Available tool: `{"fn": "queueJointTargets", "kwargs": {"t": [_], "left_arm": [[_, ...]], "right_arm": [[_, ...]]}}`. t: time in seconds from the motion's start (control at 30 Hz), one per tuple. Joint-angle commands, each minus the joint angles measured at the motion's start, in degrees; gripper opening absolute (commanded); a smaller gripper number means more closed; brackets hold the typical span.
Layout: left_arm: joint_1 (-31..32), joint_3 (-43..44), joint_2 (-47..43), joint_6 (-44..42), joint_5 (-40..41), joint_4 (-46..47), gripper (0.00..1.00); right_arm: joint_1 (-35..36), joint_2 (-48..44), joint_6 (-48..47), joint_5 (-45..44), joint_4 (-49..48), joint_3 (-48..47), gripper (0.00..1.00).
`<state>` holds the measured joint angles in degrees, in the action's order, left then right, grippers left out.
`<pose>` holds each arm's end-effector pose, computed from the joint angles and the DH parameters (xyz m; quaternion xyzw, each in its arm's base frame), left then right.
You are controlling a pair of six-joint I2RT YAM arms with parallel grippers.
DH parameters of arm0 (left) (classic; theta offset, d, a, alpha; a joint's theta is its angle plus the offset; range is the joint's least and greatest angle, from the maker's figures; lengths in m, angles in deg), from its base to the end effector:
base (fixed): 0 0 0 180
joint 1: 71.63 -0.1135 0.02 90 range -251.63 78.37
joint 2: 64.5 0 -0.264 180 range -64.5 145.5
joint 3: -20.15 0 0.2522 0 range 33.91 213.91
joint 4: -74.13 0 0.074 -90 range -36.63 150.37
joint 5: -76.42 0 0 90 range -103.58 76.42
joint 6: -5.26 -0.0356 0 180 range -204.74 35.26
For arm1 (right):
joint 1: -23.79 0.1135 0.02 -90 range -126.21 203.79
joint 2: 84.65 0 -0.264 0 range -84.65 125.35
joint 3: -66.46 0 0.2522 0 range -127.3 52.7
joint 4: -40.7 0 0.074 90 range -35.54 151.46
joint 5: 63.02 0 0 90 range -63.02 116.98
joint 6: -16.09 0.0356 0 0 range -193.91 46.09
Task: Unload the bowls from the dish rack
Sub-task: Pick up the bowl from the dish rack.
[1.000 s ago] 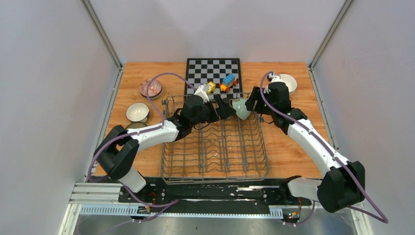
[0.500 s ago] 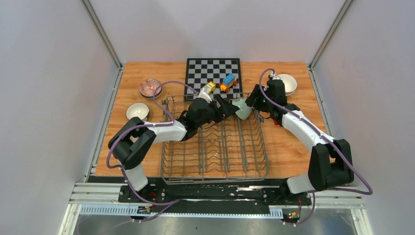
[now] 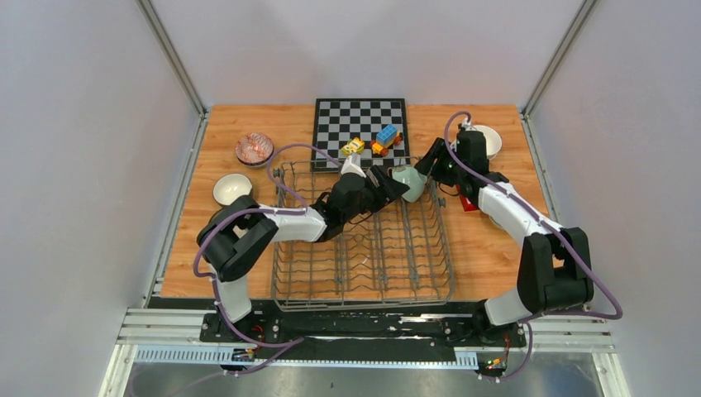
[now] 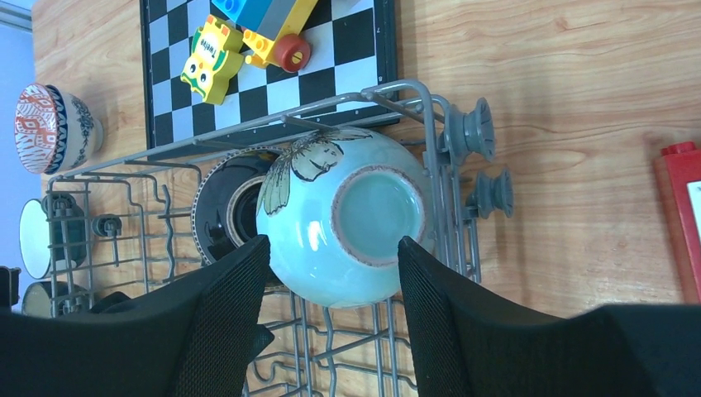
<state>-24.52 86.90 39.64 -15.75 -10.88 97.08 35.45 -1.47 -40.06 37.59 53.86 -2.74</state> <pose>0.2673 -0.2853 0.1890 -0.1641 0.7731 -0.5098 0.3399 0.3222 0.0732 0.2650 0.1162 0.8430 0.2736 0.4483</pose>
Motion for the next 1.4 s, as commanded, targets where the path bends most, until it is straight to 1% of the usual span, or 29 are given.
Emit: {"fn": "queueJointTargets", "kwargs": {"t": [0.0,0.23,0.43,0.63,0.7,0.9,1.0,1.17,1.27,1.37], "left_arm": [[0.35,2.17,1.94,-0.25,3.72,0.79,0.74],[0.44,3.96,4.38,-0.49,3.98,1.22,0.7],[0.39,5.07,5.79,-1.78,4.14,0.76,0.69],[0.57,7.02,7.73,-3.18,2.55,2.64,0.6],[0.67,7.45,8.3,-3.47,2.31,2.71,0.59],[0.69,8.43,9.3,-4.29,1.06,3.05,0.59],[0.72,8.21,8.75,-5.24,1.48,1.23,0.6],[1.09,6.64,5.73,-9.81,5.32,-2.3,0.67],[1.37,6.76,5.22,-11.77,7.0,-3.77,0.69],[2.31,7.01,4.72,-13.79,10.67,-6.05,0.69]], "right_arm": [[-0.95,1.47,1.69,2.25,-0.89,-1.71,0.62],[-1.85,3.31,3.84,4.41,-1.15,-2.18,0.62],[-2.17,4.19,4.38,5.24,-1.29,-2.48,0.62],[-2.51,4.28,5.45,6.31,-1.59,-2.05,0.62],[-2.76,4.21,5.32,6.1,-1.43,-1.97,0.62],[-3.13,4.28,5.27,6.79,-1.55,-1.54,0.62],[-3.4,4.2,5.32,6.92,-1.64,-1.35,0.62],[-3.5,4.64,5.11,7.75,-2.1,-1.47,0.62],[-3.5,4.89,5.21,8.27,-2.21,-1.39,0.62],[-3.49,4.61,5.08,8.22,-2.13,-1.15,0.62]]}}
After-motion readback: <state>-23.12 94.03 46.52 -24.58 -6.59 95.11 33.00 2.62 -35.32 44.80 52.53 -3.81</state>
